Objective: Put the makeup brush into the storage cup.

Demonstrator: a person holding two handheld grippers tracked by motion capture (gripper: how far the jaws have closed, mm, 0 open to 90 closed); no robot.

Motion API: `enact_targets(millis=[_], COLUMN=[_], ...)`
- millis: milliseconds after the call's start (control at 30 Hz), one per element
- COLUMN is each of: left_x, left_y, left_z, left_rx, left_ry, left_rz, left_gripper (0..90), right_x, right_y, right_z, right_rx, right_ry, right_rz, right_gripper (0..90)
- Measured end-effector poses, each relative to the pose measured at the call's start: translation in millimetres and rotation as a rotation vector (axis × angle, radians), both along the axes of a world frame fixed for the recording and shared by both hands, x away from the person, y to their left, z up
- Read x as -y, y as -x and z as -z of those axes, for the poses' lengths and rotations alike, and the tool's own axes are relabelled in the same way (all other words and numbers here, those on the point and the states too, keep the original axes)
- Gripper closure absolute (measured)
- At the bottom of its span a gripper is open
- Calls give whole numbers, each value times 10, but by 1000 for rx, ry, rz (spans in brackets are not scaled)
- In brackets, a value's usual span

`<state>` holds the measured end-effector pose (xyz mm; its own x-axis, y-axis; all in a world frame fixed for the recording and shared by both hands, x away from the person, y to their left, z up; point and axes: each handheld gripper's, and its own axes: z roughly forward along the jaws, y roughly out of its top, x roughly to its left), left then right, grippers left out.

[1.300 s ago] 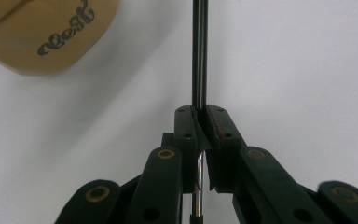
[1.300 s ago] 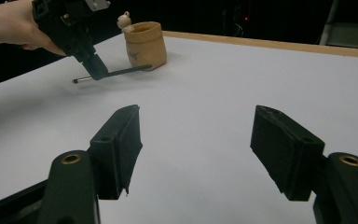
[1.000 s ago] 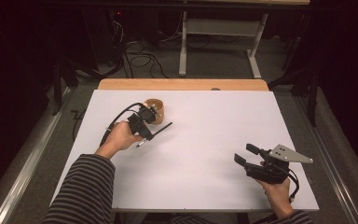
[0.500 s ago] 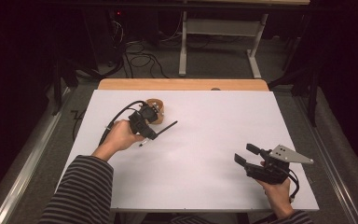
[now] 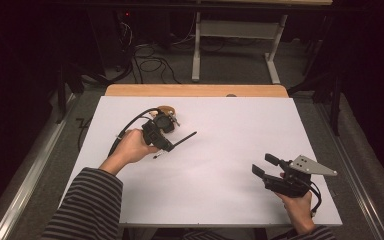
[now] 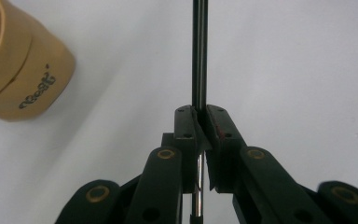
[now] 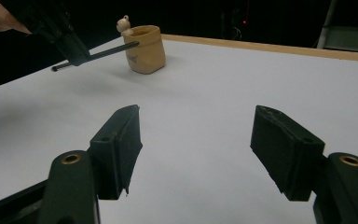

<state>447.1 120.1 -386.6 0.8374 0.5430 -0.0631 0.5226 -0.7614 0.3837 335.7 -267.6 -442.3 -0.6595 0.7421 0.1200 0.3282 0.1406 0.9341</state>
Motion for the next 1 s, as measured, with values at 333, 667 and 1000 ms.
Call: enact_targets(millis=[333, 667, 1000], left_x=[165, 223, 318], left_y=[80, 126, 195], left_z=[-108, -203, -270], left_rx=[9, 21, 43], left_ry=[4, 4, 24], left_rz=[49, 79, 118], left_gripper=[835, 835, 835], right_x=[3, 8, -5], right_y=[-4, -7, 19], right_z=[1, -1, -17], right_rx=[-3, 0, 30], right_ry=[0, -5, 8], right_rz=[-5, -10, -20], right_gripper=[351, 354, 381])
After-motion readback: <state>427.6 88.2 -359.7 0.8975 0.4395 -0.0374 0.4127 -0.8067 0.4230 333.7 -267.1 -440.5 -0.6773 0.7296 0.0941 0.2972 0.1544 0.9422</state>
